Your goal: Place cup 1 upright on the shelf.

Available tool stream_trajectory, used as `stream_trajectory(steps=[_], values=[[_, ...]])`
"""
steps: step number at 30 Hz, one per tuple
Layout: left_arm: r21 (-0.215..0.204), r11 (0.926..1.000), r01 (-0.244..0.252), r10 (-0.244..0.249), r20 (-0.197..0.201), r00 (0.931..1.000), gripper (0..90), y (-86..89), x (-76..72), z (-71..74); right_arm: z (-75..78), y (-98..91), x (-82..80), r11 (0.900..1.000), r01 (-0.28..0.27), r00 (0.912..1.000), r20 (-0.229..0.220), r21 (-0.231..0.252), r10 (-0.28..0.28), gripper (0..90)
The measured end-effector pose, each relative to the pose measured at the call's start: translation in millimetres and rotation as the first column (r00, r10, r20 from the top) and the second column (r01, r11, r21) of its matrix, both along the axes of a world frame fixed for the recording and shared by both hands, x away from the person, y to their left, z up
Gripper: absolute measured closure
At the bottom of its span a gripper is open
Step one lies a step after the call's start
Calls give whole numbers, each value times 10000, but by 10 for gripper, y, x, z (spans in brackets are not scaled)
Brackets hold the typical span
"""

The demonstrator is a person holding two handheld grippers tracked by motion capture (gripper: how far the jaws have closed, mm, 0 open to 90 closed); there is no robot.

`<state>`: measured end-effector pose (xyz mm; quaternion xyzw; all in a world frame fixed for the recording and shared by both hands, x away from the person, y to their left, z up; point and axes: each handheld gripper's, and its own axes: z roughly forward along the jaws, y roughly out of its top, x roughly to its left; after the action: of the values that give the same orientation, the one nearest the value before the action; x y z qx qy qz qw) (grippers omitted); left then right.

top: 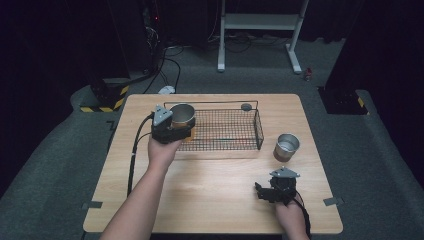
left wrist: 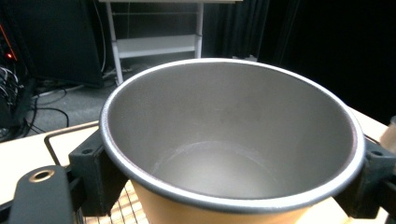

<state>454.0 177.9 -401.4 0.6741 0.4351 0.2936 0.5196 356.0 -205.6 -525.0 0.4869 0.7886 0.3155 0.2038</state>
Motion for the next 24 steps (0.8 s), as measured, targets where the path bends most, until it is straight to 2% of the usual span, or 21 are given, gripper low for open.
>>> stream_trajectory(steps=[2,4,5,11,17,21,24], values=[[-148,9999,-29,28,-75,10000,140,2,47,-35,0,0,0,10000,-2,10000,-2,3,2,88],[-54,9999,-114,113,-154,9998,140,-16,94,-77,0,0,1,10000,-2,10000,0,-1,2,87],[170,9998,-101,106,-327,9994,139,-34,136,-103,0,0,0,10000,-3,10000,-2,2,3,88],[264,9995,-152,167,-554,9983,139,-79,246,-144,0,0,2,10000,-12,10000,-2,2,12,87],[50,9995,-307,310,-731,9968,140,-106,357,-202,0,1,4,10000,-9,10000,-8,0,9,87],[406,9989,-248,292,-1115,9933,140,-146,430,-244,0,1,3,10000,-8,10000,-5,-3,8,87],[380,9990,-216,258,-1151,9930,139,-165,454,-259,0,1,3,10000,-6,10000,-7,0,6,87]])
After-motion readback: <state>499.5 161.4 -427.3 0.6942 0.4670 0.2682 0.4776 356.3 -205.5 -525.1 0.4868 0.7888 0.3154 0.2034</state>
